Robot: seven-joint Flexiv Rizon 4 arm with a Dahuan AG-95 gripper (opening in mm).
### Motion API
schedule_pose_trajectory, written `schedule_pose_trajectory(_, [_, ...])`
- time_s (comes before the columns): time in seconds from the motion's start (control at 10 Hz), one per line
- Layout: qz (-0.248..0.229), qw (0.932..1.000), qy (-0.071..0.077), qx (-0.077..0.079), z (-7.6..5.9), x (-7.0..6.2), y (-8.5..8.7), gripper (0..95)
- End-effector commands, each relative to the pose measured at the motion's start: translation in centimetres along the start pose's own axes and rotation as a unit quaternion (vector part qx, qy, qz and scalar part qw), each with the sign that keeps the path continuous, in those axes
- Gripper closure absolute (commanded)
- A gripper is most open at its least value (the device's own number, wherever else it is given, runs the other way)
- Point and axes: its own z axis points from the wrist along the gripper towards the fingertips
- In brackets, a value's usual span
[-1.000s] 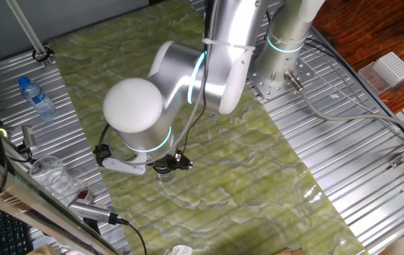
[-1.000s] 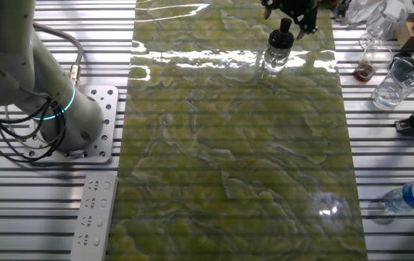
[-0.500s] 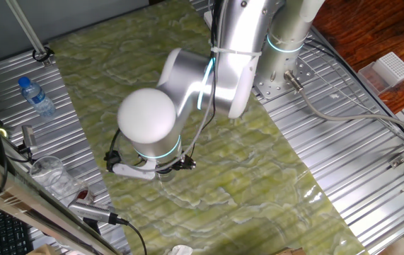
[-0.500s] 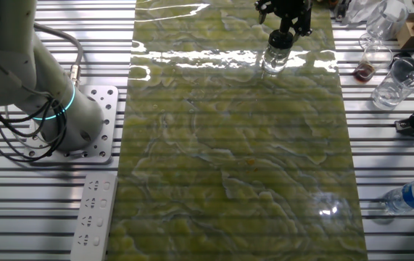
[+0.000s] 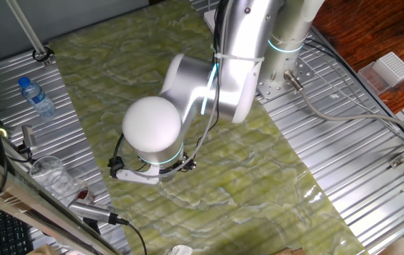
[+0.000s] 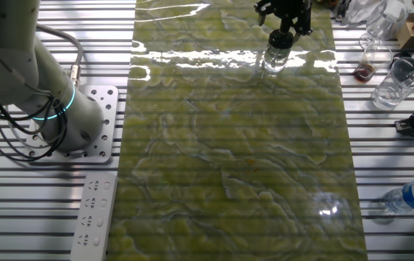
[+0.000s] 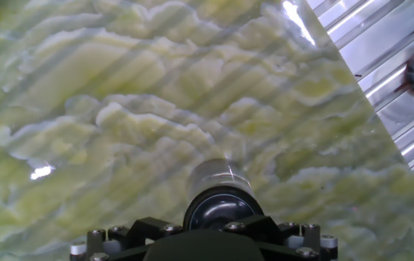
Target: Screw the lid onto the jar
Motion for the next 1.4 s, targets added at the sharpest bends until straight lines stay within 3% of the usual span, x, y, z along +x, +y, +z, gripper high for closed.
schedule_pose_trajectory(0.1, [0.002,0.9999,0.009,0.008,0.1,0.0,0.0,19.0])
schedule_pose_trajectory(1.4, [0.0,1.0,-0.002,0.004,0.5,-0.1,-1.0,19.0])
